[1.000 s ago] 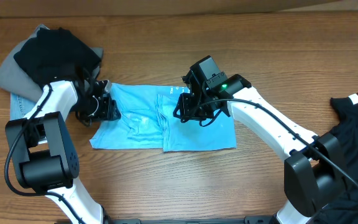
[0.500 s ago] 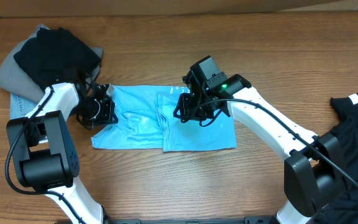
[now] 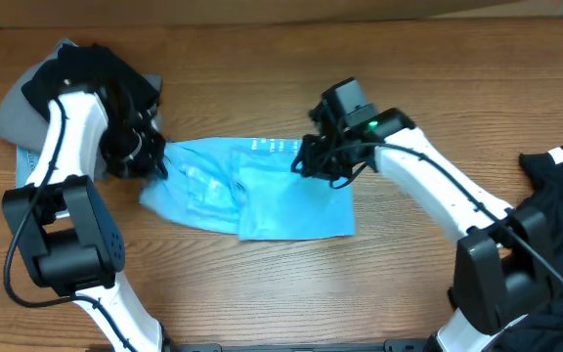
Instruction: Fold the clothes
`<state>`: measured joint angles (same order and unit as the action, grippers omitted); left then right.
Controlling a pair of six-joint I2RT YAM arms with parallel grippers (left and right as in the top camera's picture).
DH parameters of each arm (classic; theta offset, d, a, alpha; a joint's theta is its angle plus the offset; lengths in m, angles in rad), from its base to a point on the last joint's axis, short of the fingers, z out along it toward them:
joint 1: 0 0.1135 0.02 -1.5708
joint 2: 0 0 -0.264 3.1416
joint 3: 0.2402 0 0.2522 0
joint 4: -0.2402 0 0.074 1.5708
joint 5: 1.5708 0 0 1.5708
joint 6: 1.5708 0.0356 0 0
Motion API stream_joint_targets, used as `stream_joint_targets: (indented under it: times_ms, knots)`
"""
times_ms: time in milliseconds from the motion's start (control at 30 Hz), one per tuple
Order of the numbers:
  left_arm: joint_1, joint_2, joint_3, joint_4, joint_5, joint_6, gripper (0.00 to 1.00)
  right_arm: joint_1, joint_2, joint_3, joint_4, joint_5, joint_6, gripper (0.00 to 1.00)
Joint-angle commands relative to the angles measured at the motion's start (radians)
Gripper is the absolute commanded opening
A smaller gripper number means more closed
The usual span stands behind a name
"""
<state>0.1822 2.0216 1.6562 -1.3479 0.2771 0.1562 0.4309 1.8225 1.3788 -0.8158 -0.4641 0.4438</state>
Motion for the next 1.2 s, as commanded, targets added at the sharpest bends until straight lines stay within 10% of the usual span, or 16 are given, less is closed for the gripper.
stream_joint_targets:
  times_ms: [0, 1167]
  knots:
    - [-0.029, -0.059, 0.121, -0.052, -0.025, -0.032, 0.04, -0.05, -0.076, -0.009, 0.001, -0.001, -0.008, 0.25]
    - [-0.723, -0.063, 0.156, 0.101, -0.132, -0.408, 0.05, -0.193, -0.186, -0.01, -0.14, 0.307, 0.134, 0.33]
